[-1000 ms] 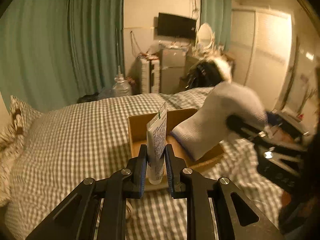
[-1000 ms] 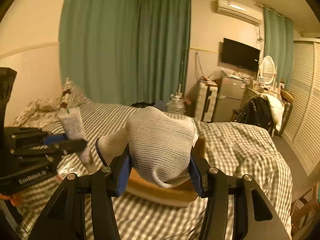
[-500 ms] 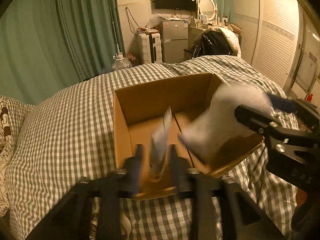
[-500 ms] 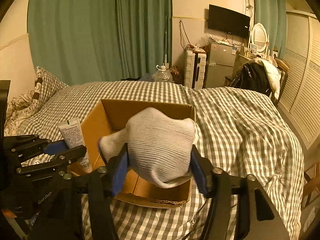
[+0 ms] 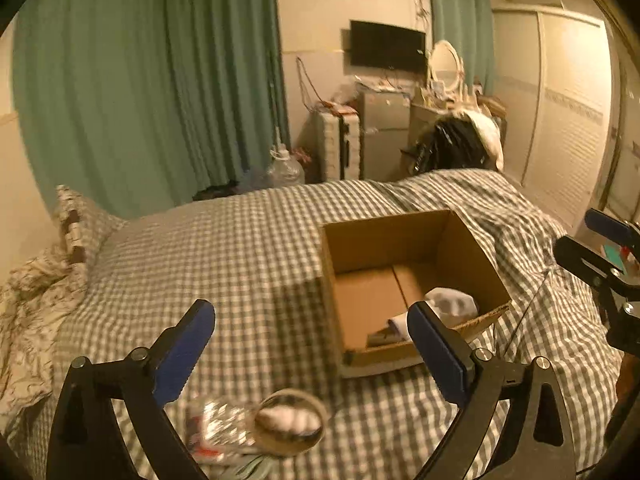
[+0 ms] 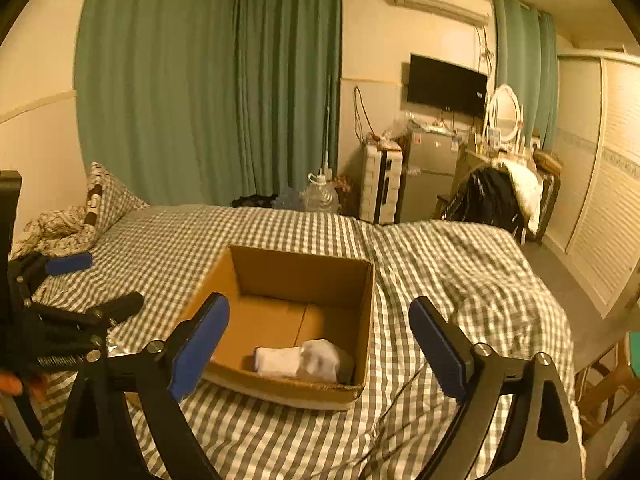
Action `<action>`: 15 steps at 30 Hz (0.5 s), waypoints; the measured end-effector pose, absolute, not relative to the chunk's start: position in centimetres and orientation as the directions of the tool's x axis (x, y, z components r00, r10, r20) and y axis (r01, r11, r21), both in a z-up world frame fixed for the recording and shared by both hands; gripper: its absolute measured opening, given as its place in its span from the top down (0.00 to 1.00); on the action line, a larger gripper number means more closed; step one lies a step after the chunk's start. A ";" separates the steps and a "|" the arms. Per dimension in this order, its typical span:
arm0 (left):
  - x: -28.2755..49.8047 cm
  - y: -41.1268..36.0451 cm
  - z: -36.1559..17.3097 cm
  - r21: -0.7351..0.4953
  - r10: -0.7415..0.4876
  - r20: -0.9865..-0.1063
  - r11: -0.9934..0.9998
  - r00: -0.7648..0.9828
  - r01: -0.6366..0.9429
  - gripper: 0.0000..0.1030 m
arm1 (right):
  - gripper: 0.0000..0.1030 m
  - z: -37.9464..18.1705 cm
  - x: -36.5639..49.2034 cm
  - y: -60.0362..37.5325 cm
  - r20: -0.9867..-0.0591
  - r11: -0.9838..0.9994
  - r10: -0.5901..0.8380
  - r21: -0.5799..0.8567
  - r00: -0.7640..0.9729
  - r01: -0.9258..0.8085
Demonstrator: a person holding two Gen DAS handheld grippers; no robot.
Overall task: Organize objects
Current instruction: 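Carry the tube and sock over the cardboard box and open both grippers, then move both grippers back toward the remaining items on the bed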
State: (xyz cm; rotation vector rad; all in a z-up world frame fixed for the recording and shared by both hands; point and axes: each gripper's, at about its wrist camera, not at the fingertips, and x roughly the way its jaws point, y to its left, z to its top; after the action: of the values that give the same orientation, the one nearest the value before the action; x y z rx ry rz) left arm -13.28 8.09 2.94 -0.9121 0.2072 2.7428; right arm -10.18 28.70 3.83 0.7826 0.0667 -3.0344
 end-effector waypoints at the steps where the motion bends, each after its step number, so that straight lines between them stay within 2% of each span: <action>1: -12.5 7.1 3.2 0.056 0.178 -0.599 -0.963 -0.781 -0.262 0.02 | 0.09 4.2 -9.5 28.2 -0.477 -0.999 -0.005 -0.041 -0.879 0.029; 2: -11.7 6.0 3.4 0.059 0.165 -0.594 -0.967 -0.788 -0.247 0.00 | 0.07 4.6 -8.6 27.5 -0.471 -0.998 -0.020 -0.043 -0.882 0.045; 8: -8.6 0.5 2.4 0.080 0.060 -0.590 -0.988 -0.805 -0.132 0.00 | 0.02 4.3 -5.3 23.1 -0.457 -0.989 -0.090 -0.065 -0.885 0.134; 15: -7.4 -2.6 -3.5 0.105 -0.051 -0.647 -0.994 -0.761 -0.023 0.00 | 0.01 -0.6 -4.9 17.9 -0.506 -0.968 -0.142 -0.110 -0.850 0.227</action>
State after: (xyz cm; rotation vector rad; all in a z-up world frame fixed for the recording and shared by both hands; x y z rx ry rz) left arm -7.40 -2.58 -3.54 -1.0905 0.1682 2.9572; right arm -4.89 17.93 -0.56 0.7581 0.2465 -2.8389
